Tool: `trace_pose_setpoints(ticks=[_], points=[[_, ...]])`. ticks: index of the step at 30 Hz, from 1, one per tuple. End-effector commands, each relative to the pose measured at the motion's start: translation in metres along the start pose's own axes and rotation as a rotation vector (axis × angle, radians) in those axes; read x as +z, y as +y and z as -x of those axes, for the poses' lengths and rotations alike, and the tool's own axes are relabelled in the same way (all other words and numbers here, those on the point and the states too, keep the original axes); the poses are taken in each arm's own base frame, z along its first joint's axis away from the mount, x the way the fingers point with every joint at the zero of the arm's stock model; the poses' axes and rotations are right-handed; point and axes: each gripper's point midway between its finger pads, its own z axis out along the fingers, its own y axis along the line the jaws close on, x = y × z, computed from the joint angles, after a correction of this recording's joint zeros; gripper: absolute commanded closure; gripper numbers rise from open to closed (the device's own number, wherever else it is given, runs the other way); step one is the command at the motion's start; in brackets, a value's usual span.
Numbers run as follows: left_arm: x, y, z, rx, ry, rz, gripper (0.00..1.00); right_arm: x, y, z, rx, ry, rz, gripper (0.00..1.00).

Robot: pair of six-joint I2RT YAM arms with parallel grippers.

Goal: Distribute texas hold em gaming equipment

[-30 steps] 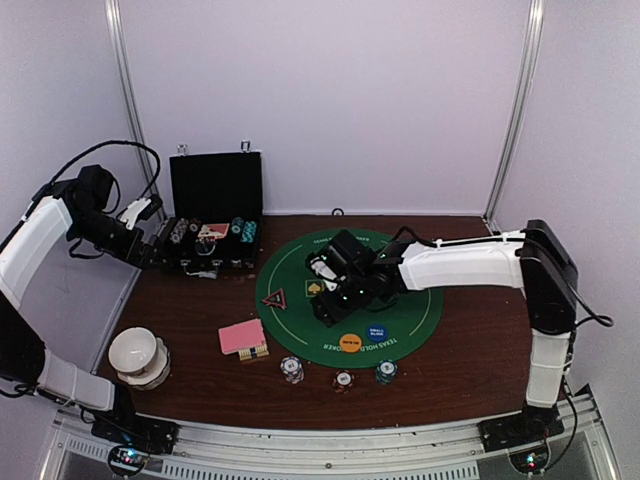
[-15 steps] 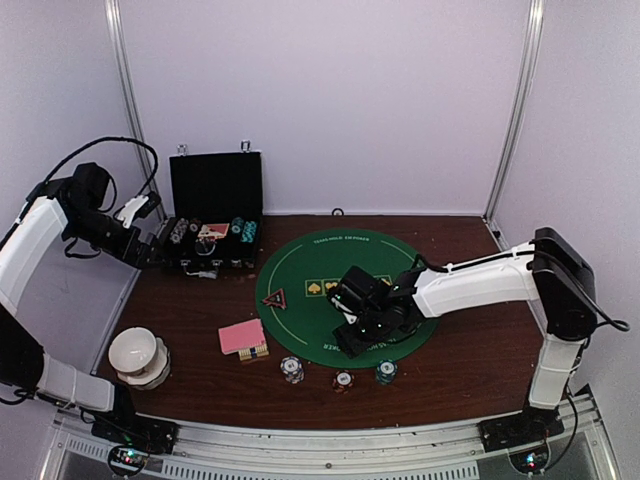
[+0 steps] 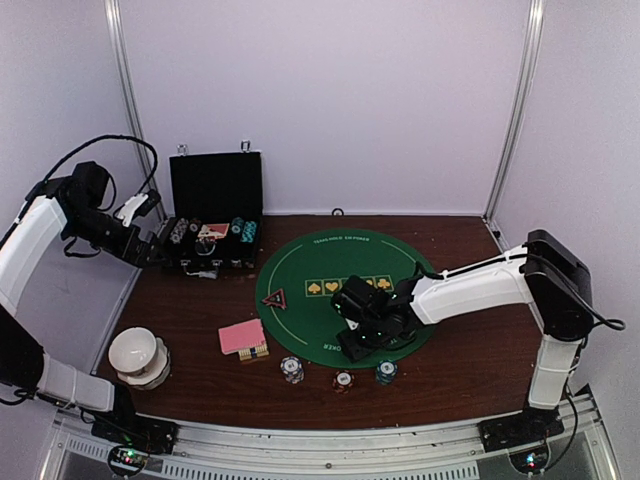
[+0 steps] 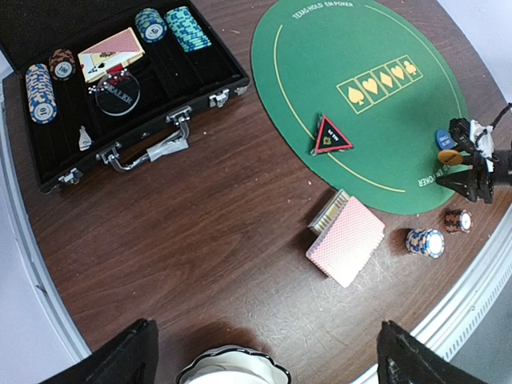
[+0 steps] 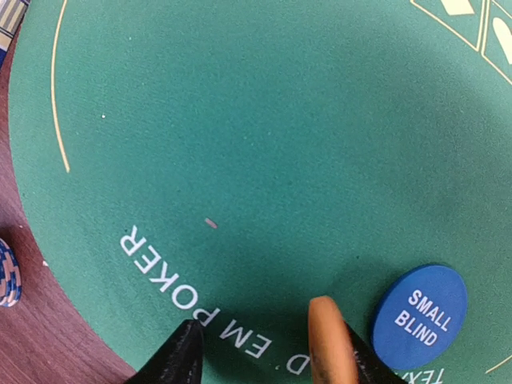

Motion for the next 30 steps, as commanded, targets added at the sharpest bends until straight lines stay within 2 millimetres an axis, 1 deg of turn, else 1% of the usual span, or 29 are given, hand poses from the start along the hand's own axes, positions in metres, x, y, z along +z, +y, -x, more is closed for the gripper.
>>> trace_pose_setpoints(ticks=[1, 4, 7, 9, 12, 15, 18, 20, 23, 26, 28, 30], points=[[-0.012, -0.005, 0.010, 0.025, -0.042, -0.004, 0.02, 0.006, -0.003, -0.013, 0.027, 0.021, -0.021, 0.48], [-0.013, -0.004, 0.011, 0.025, -0.043, -0.001, 0.02, 0.009, -0.001, -0.011, 0.032, 0.023, -0.016, 0.51], [-0.013, -0.005, 0.012, 0.023, -0.045, -0.001, 0.02, 0.011, -0.003, -0.005, 0.034, 0.014, -0.034, 0.54], [-0.014, -0.004, 0.013, 0.022, -0.046, 0.002, 0.02, 0.010, -0.004, 0.001, 0.033, 0.002, -0.047, 0.60], [-0.014, -0.004, 0.013, 0.021, -0.046, 0.005, 0.02, 0.006, -0.005, 0.009, 0.017, -0.016, -0.067, 0.72], [-0.013, -0.002, 0.013, 0.018, -0.042, 0.008, 0.02, 0.003, -0.006, 0.016, -0.019, -0.021, -0.081, 0.78], [-0.012, -0.001, 0.013, 0.014, -0.038, 0.008, 0.02, 0.000, -0.009, 0.021, -0.045, -0.033, -0.107, 0.88], [-0.011, -0.001, 0.013, 0.010, -0.036, 0.006, 0.02, -0.003, -0.013, 0.030, -0.058, -0.054, -0.132, 0.94], [-0.010, -0.001, 0.014, 0.007, -0.036, 0.001, 0.02, -0.009, -0.023, 0.048, -0.074, -0.090, -0.167, 1.00], [-0.011, -0.001, 0.016, 0.008, -0.042, -0.003, 0.02, -0.015, -0.040, 0.074, -0.067, -0.134, -0.202, 1.00], [-0.011, -0.001, 0.018, 0.008, -0.045, -0.005, 0.02, -0.016, -0.055, 0.096, -0.054, -0.169, -0.219, 1.00], [-0.011, -0.001, 0.020, 0.008, -0.047, -0.007, 0.02, -0.017, -0.072, 0.124, -0.048, -0.213, -0.247, 1.00]])
